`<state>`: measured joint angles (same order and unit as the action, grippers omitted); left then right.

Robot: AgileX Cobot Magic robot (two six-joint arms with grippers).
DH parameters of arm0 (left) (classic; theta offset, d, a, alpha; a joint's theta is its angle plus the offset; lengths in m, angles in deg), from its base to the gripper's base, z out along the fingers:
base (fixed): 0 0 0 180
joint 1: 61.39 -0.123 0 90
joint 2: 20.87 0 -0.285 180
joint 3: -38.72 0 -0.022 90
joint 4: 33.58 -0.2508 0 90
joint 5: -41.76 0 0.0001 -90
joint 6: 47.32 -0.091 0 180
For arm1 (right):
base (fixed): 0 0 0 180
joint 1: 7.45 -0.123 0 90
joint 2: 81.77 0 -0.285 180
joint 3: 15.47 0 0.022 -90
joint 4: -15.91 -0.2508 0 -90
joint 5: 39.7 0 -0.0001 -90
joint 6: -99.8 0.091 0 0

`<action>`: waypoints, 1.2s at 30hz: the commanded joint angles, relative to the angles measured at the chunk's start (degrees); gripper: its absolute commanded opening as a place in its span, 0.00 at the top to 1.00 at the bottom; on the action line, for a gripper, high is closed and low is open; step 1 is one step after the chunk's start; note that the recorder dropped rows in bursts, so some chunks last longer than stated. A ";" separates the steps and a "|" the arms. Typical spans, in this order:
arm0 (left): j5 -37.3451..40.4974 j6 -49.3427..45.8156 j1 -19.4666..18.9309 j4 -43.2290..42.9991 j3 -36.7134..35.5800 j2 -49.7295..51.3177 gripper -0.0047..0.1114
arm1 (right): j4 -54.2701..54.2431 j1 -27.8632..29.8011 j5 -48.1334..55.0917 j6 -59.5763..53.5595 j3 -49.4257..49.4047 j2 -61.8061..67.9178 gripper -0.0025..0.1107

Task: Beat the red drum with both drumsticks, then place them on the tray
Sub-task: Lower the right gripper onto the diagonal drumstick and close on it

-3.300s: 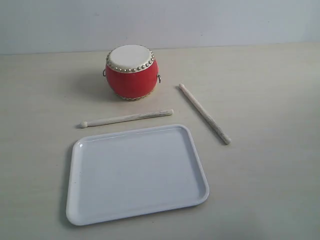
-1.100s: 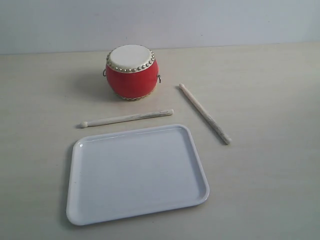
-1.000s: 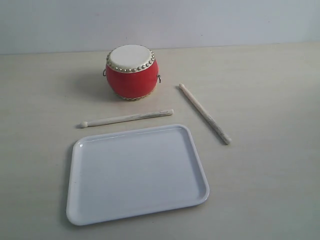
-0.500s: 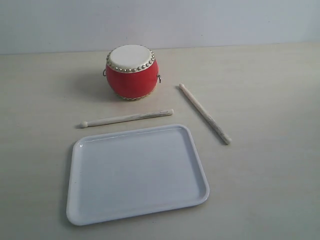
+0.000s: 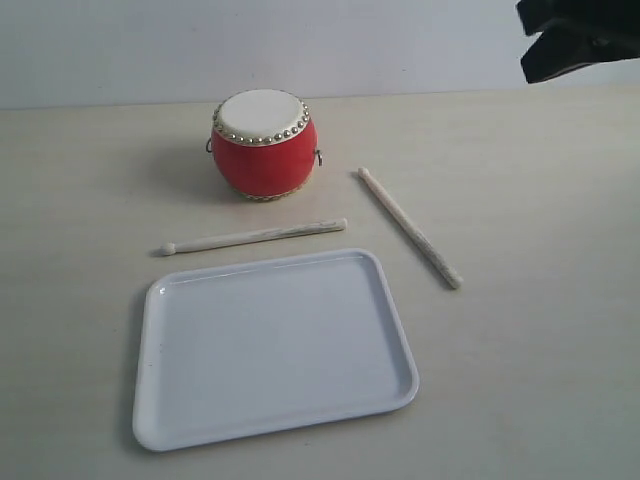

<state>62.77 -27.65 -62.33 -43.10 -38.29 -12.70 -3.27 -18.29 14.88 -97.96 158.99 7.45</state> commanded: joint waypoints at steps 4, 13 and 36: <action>-0.11 -0.18 -0.07 -0.20 -0.21 -0.38 0.96 | 18.80 -5.47 9.19 12.66 8.85 10.60 0.98; -0.11 -0.18 -0.07 -0.20 -0.21 -0.38 0.96 | 17.63 -5.47 9.75 12.97 10.72 25.10 0.92; -0.11 -0.18 -0.07 -0.20 -0.21 -0.38 0.96 | 19.18 -11.77 3.82 11.21 16.76 38.96 0.60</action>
<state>62.77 -27.65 -62.33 -43.10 -38.29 -12.70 15.58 -30.02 20.24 -85.94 175.22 46.22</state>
